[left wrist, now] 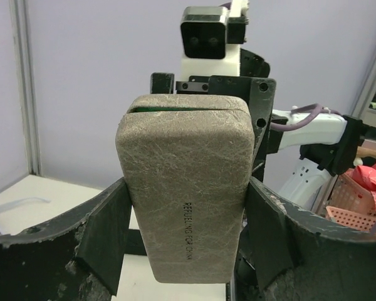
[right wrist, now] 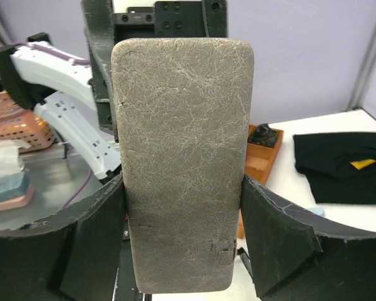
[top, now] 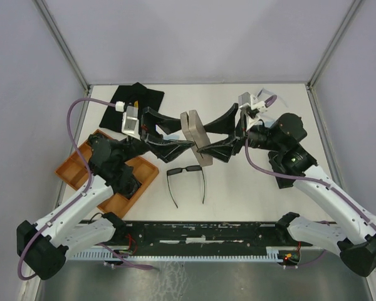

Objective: Organize the sunglasses
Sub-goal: Open the sunglasses case.

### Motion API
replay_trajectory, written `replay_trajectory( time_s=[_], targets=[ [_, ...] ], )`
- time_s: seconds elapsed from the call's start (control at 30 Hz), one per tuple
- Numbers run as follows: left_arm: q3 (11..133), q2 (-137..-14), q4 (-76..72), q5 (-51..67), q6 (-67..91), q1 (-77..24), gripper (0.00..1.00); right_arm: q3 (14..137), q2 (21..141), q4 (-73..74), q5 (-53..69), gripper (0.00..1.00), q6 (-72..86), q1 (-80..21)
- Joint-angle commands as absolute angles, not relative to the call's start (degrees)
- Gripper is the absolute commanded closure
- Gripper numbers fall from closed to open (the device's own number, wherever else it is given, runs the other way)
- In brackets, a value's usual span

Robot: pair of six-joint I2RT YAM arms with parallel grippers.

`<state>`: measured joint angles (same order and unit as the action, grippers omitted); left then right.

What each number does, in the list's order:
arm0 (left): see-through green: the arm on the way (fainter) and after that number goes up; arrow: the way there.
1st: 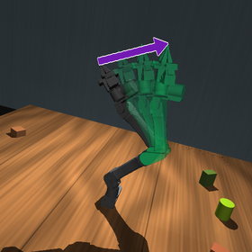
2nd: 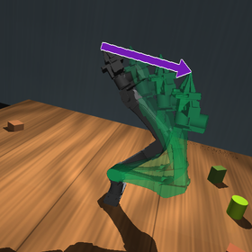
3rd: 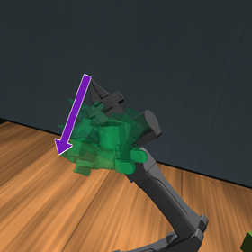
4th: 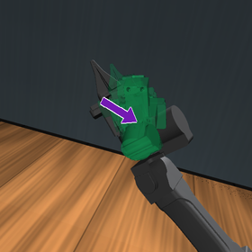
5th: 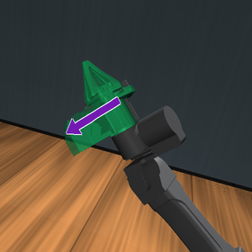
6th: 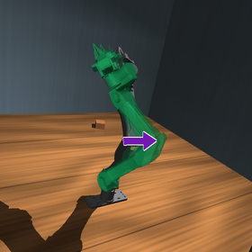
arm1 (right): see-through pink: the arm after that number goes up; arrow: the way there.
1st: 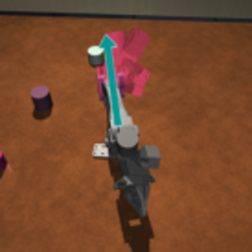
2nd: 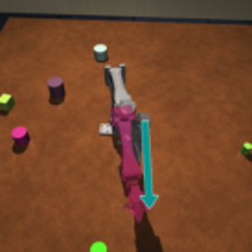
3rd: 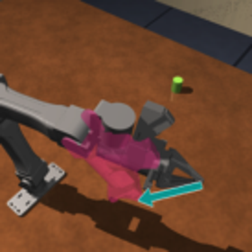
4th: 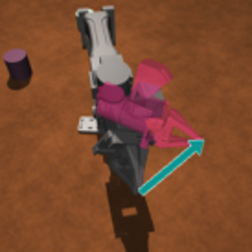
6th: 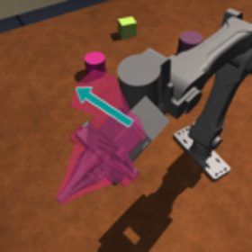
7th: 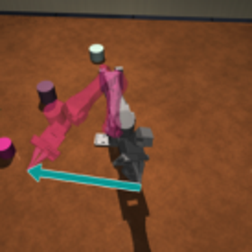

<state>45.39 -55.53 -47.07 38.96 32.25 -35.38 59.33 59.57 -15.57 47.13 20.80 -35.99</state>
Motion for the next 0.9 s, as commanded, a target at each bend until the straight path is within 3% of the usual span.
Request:
replay_trajectory(
  time_s=[0.0, 0.27, 0.4, 0.67, 0.73, 0.87],
  targets=[
    [48.23, -53.68, -38.55, 31.96, 28.16, -35.68, 0.58, 63.15, 57.50, -8.49, 33.50, 1.00, 16.21, -36.04],
    [52.81, -55.87, -22.52, 18.01, 23.30, -35.68, 0.58, 67.13, 60.07, 5.80, 15.50, 1.00, 11.84, -36.04],
    [54.59, -57.26, -18.79, 16.71, 23.14, -35.71, 0.45, 67.72, 60.93, 7.80, 11.84, 1.00, 11.95, -36.04],
    [54.49, -55.84, -16.47, 15.93, 22.83, -35.68, 0.05, 65.90, 59.65, 6.52, 14.29, 1.00, 12.35, -36.05],
    [54.19, -55.27, -15.79, 15.30, 22.66, -35.69, 0.00, 65.32, 59.00, 6.01, 15.29, 1.00, 12.80, -36.04],
    [52.91, -54.88, -16.35, 15.78, 23.30, -35.73, 0.01, 64.55, 58.52, 4.96, 15.26, 1.00, 15.42, -36.04]
  ],
)
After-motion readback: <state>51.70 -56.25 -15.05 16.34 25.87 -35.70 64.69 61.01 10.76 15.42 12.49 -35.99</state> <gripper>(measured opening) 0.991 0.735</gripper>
